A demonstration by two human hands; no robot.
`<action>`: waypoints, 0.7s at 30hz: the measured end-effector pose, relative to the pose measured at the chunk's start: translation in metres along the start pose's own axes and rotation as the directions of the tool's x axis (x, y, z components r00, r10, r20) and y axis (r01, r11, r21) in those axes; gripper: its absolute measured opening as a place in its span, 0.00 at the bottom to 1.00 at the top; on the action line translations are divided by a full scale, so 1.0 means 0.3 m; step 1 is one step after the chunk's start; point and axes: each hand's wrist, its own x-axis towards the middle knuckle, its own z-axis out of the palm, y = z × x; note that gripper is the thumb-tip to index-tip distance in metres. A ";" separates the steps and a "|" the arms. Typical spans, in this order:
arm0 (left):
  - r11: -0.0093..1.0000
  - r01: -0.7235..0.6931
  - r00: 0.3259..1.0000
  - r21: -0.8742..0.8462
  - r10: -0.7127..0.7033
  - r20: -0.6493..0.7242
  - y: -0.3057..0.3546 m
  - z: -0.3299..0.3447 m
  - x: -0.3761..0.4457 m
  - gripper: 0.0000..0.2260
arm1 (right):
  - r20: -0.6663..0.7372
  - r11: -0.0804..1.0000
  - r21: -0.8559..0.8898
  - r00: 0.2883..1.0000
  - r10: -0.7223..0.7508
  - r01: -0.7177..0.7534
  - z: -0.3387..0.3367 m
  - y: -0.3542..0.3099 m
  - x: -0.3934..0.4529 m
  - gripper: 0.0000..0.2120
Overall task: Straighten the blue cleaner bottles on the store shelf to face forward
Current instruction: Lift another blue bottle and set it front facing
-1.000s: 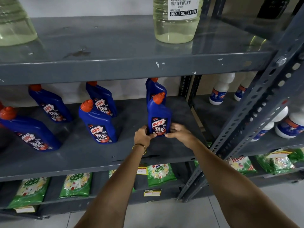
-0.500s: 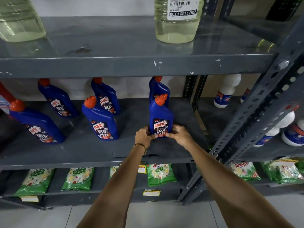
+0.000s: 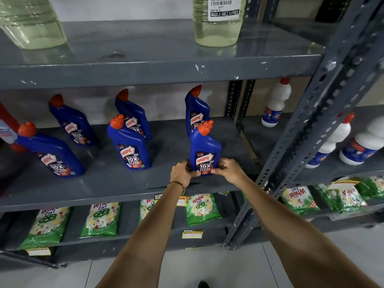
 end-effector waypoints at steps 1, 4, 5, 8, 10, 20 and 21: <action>1.000 -0.003 1.000 0.004 0.003 0.001 0.000 0.001 -0.002 0.22 | 0.002 1.000 0.000 1.000 0.003 -0.003 0.001 0.001 -0.001 0.19; 1.000 -0.007 1.000 0.014 0.007 0.003 -0.001 0.000 -0.010 0.23 | -0.003 1.000 0.001 1.000 0.011 -0.011 0.004 0.002 -0.007 0.19; 1.000 -0.007 1.000 0.012 0.007 0.004 0.000 0.000 -0.012 0.23 | -0.005 1.000 0.000 1.000 0.014 -0.014 0.004 0.001 -0.007 0.19; 1.000 -0.010 1.000 0.027 0.010 0.013 -0.001 0.001 -0.012 0.23 | -0.010 1.000 0.001 1.000 0.017 -0.017 0.006 0.004 -0.008 0.19; 1.000 -0.009 1.000 0.024 0.008 0.018 -0.002 0.001 -0.012 0.23 | -0.010 1.000 0.005 1.000 0.020 -0.020 0.006 0.004 -0.009 0.19; 1.000 -0.006 1.000 0.007 0.006 0.028 -0.012 0.001 -0.007 0.24 | 0.000 0.999 0.000 0.999 0.039 -0.039 0.000 -0.005 -0.017 0.21; 1.000 -0.007 1.000 0.007 0.007 0.029 -0.013 0.001 -0.008 0.24 | -0.003 0.999 0.007 0.999 0.040 -0.040 0.001 -0.005 -0.020 0.21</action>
